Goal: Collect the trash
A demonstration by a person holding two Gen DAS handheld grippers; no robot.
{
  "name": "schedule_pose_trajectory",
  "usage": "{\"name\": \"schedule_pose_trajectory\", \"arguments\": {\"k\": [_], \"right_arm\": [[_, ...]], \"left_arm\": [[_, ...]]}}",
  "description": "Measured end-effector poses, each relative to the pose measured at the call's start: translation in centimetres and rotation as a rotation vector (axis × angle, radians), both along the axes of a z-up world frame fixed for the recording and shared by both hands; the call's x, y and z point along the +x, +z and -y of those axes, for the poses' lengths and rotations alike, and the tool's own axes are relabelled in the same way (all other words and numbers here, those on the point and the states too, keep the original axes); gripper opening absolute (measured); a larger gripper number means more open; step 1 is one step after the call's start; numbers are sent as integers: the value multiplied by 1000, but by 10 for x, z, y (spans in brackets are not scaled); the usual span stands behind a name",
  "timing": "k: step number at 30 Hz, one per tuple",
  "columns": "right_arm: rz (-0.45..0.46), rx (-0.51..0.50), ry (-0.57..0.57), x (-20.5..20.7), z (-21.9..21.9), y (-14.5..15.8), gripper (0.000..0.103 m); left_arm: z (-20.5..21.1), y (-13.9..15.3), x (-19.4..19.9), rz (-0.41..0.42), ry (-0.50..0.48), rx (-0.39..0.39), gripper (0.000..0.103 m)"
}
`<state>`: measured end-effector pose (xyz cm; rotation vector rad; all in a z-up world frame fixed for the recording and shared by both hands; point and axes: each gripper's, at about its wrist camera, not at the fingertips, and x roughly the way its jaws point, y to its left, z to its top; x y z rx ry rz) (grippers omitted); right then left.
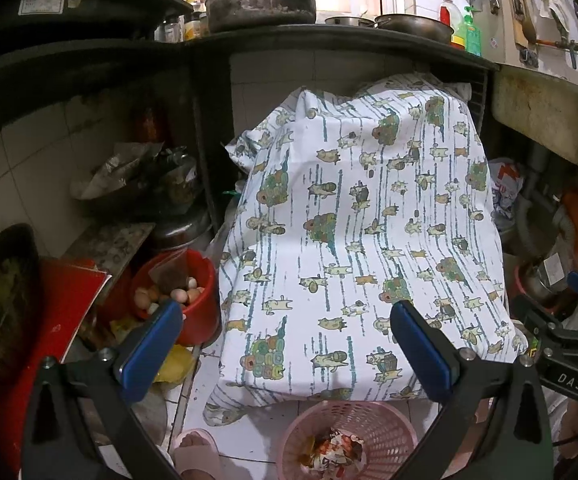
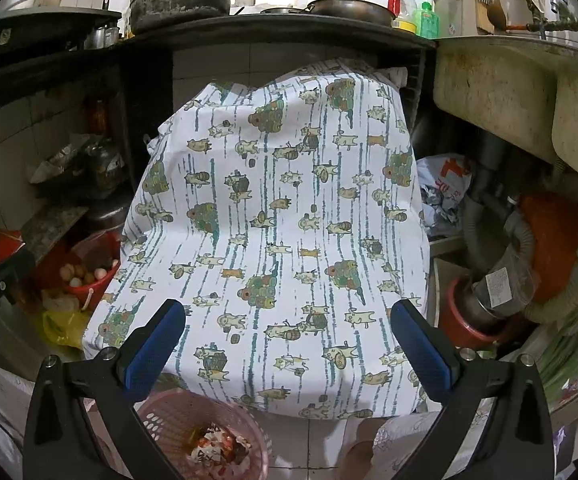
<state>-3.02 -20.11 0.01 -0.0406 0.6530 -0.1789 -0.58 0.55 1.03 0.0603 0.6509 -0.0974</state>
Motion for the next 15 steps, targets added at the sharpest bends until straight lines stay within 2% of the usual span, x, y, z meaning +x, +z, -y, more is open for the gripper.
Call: {"name": "schedule_pose_trajectory", "arguments": {"k": [6,15], "right_arm": [[-5,-19,2,-1,-3,0,103],[-2,-30,7,-2,-6,0,103]], "left_arm": [[-1,-1,1,-11,3,1,103],[5,-1,-2,15,1,46,103]]}}
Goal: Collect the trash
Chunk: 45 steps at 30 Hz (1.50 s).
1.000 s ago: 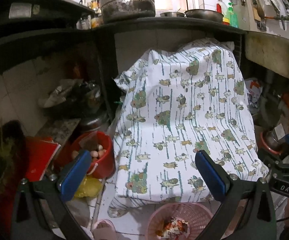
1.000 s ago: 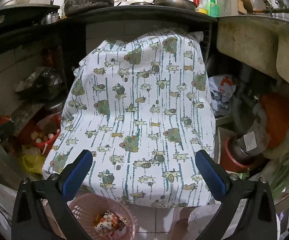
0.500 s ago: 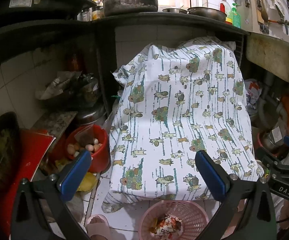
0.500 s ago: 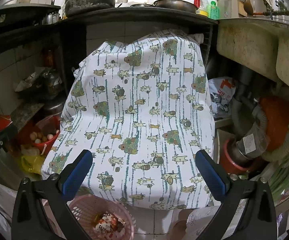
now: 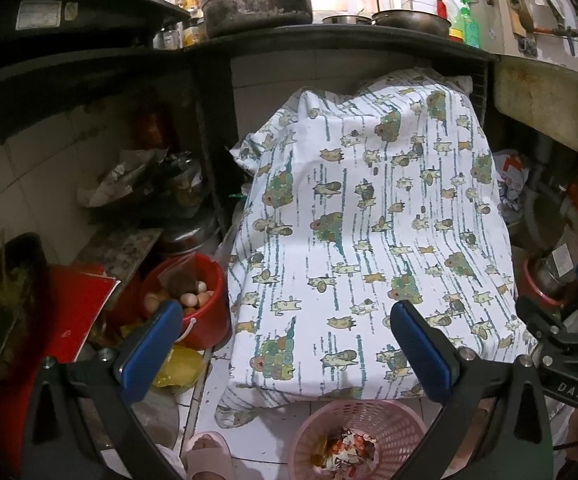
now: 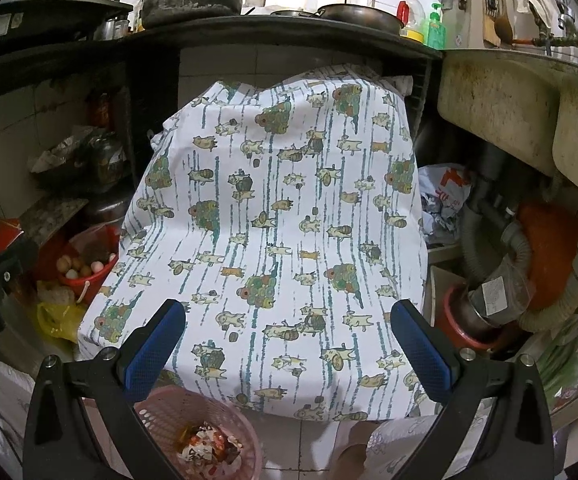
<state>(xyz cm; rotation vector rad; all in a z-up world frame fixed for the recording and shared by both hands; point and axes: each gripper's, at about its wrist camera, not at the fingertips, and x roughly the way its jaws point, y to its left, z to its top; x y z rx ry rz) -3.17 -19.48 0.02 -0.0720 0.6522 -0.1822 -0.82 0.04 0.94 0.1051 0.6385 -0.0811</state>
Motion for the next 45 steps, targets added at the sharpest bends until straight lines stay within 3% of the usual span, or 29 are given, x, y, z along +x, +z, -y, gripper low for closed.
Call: {"name": "schedule_pose_trajectory", "arguments": {"k": [15,22,28,40,45], "right_arm": [[-4,12,-15,2,8,0,103],[-9,15,-21,3,10,-2,103],[8,24,-28,1,11,0,103],[-10,85,-67,2,19,-3,103],[-1,57,-77,2,20,-1,103]], "left_arm": [[3,0,0,-26,-22,-32,103],[8,-7,4,-54,-26,0,103],[13,3,-8,10,-48,-6,103],[14,2,-8,2,-47,11,103],[11,0,-6,0,-37,12,103]]}}
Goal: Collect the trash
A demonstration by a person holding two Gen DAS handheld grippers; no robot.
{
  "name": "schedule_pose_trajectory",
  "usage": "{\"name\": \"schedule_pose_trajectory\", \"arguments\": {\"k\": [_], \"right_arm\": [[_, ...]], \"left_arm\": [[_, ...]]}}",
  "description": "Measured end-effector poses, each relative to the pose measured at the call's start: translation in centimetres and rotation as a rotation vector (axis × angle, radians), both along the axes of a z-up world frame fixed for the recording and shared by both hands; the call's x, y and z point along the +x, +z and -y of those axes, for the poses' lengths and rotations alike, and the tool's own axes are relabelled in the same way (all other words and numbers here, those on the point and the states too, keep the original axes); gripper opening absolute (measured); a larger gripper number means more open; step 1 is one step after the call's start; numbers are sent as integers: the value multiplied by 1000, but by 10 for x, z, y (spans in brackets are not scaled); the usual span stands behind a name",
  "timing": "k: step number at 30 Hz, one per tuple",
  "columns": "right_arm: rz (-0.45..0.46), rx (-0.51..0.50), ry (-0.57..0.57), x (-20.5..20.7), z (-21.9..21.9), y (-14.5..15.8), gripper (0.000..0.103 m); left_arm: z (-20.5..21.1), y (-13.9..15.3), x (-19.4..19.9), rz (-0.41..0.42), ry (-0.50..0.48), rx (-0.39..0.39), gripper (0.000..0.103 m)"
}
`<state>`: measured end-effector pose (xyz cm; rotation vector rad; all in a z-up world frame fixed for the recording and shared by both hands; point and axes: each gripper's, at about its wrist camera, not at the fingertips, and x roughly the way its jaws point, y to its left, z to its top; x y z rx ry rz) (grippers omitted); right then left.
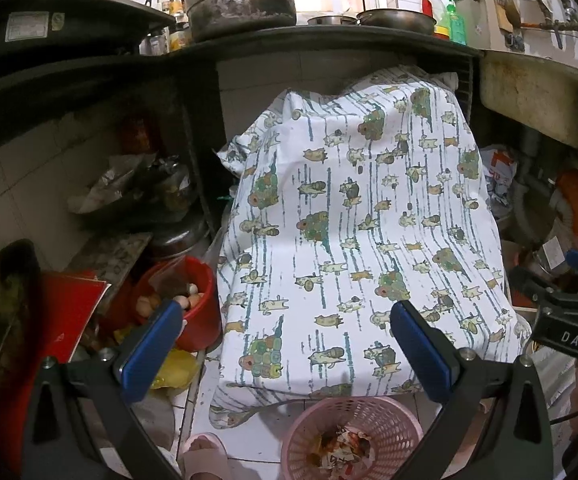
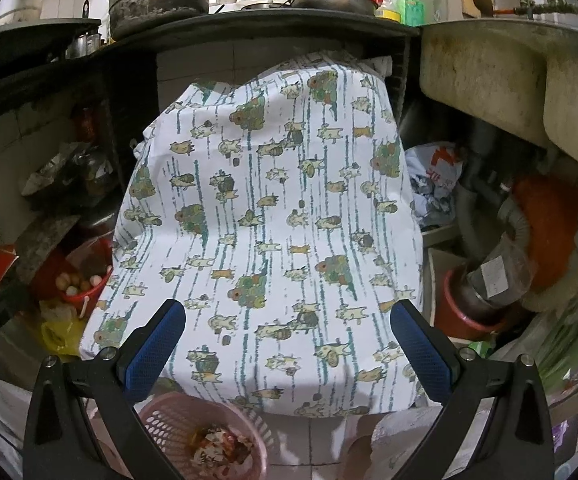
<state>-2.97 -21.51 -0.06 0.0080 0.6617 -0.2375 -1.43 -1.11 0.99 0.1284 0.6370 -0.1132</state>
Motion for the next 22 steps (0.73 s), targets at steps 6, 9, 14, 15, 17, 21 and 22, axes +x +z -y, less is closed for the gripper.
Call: {"name": "schedule_pose_trajectory", "arguments": {"k": [6,9,14,15,17,21,22], "right_arm": [[-3,15,-2,0,2,2,103],[0,1,3,1,1,2,103],[2,-11,6,1,-4,3,103],[1,-9,6,1,-4,3,103],[1,-12,1,1,-4,3,103],[2,-12,-2,1,-4,3,103],[1,-11,-2,1,-4,3,103]], "left_arm": [[4,2,-4,55,20,59,103],[5,2,-6,66,10,59,103],[7,1,-5,61,10,66,103],[6,1,-6,61,11,66,103],[6,1,-6,59,11,64,103],[6,1,-6,59,9,65,103],[6,1,-6,58,10,66,103]]}}
